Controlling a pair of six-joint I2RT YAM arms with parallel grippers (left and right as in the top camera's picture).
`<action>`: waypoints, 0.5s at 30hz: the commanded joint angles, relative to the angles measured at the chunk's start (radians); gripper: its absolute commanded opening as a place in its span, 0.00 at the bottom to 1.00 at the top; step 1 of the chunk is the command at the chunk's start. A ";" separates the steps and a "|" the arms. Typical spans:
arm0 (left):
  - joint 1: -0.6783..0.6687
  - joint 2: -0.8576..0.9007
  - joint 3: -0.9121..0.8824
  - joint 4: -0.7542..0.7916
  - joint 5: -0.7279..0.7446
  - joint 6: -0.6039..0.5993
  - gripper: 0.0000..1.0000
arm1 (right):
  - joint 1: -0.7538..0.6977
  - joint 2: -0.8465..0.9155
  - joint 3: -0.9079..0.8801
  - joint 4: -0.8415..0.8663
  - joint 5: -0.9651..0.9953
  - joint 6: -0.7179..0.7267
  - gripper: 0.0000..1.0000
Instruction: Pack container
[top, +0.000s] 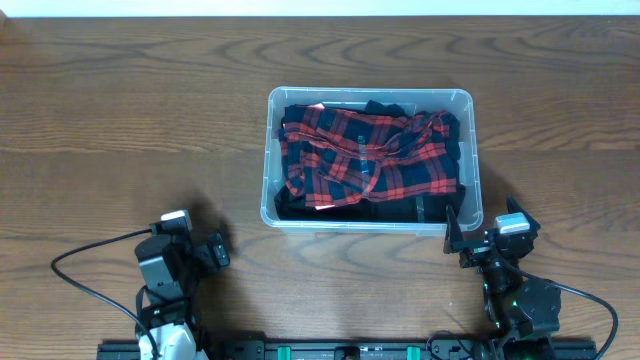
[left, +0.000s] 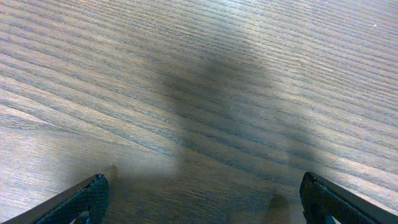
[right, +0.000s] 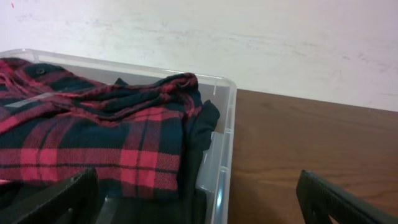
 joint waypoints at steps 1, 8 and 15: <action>-0.001 -0.038 -0.038 -0.002 0.027 -0.002 0.98 | -0.010 -0.006 -0.002 -0.004 -0.011 -0.013 0.99; -0.003 -0.113 -0.037 -0.040 0.029 -0.002 0.98 | -0.010 -0.006 -0.002 -0.004 -0.011 -0.013 0.99; -0.005 -0.322 -0.037 -0.145 0.037 -0.018 0.98 | -0.010 -0.006 -0.002 -0.004 -0.011 -0.013 0.99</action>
